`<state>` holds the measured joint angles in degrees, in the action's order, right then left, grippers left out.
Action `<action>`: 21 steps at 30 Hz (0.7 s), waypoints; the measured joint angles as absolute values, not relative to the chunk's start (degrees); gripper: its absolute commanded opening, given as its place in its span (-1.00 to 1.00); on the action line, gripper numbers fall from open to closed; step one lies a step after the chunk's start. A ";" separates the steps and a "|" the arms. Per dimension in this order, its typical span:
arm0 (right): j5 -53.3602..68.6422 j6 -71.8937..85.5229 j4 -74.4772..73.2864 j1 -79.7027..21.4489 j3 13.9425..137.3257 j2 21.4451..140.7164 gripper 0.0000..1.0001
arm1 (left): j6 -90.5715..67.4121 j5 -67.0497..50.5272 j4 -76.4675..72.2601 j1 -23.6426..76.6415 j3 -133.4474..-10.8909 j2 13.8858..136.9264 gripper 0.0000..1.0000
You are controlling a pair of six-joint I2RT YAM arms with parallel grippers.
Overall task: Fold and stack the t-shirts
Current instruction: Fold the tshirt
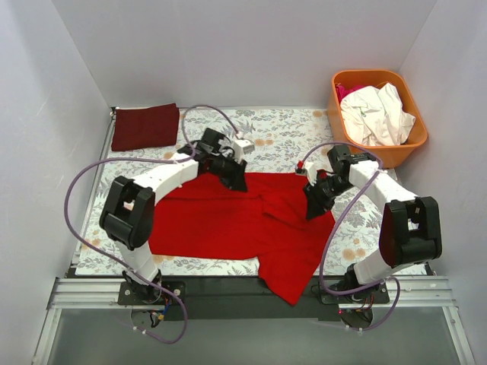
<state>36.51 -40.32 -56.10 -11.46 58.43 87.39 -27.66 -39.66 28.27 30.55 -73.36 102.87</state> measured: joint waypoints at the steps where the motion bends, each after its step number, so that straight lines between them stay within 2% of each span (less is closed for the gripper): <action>1: 35.44 -39.00 -55.07 -11.35 59.35 87.53 -0.39 | -28.05 -39.55 28.47 29.34 -73.36 102.26 -0.67; 7: 25.08 -31.35 -46.35 -11.27 67.59 89.34 -0.38 | -30.35 -34.39 32.42 11.25 -75.20 100.71 -0.67; 10: 20.01 -29.56 -43.40 -11.40 73.23 94.00 -0.36 | -29.91 -29.85 35.55 3.07 -75.29 100.95 -0.67; 21: 7.79 -28.88 -38.59 -13.58 75.57 108.12 -0.36 | -28.10 -20.67 37.78 -6.04 -69.73 104.05 -0.67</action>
<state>7.79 -28.88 -38.59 -13.58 75.57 108.12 -28.10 -20.67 37.78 -6.04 -69.73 104.05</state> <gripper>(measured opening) 0.318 0.163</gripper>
